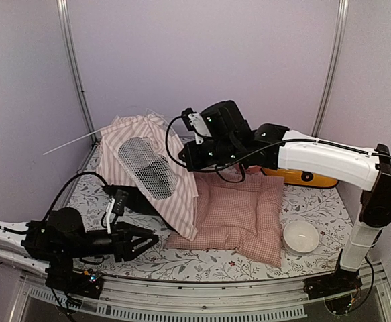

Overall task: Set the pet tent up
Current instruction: Pass from the left arm to the right, then pass from the right arm to the left

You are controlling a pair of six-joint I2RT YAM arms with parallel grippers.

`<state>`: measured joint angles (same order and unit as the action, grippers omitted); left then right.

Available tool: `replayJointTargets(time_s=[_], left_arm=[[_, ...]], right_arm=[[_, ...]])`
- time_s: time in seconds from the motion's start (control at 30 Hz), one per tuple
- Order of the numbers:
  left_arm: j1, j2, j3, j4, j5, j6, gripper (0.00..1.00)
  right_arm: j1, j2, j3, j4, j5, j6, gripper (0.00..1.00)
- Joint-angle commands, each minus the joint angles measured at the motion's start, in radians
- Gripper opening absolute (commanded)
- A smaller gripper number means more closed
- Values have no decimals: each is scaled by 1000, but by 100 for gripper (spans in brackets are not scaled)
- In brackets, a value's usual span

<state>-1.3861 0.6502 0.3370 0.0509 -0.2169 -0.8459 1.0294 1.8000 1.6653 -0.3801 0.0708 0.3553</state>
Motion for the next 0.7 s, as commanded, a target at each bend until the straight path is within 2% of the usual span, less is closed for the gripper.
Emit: replayJointTargets(time_s=[0.0,0.13,0.4,0.53,0.67], left_arm=[[12,-84,101,-73,98,150,53],[12,-115,173,-71,219,235,61],[12,-166,321,-74,393,311,64],[11,-202,401,-82,433,322,64],[12,-200,531,-104,383,348,63]], right_arm=[[38,-5,95,-46,215,-83,0],[58,24,205,-94,280,-110,0],[123,119,374,-129,352,-112,0],[138,154,415,-133,376,-105,0],[145,200,456,-123,365,-100,0]])
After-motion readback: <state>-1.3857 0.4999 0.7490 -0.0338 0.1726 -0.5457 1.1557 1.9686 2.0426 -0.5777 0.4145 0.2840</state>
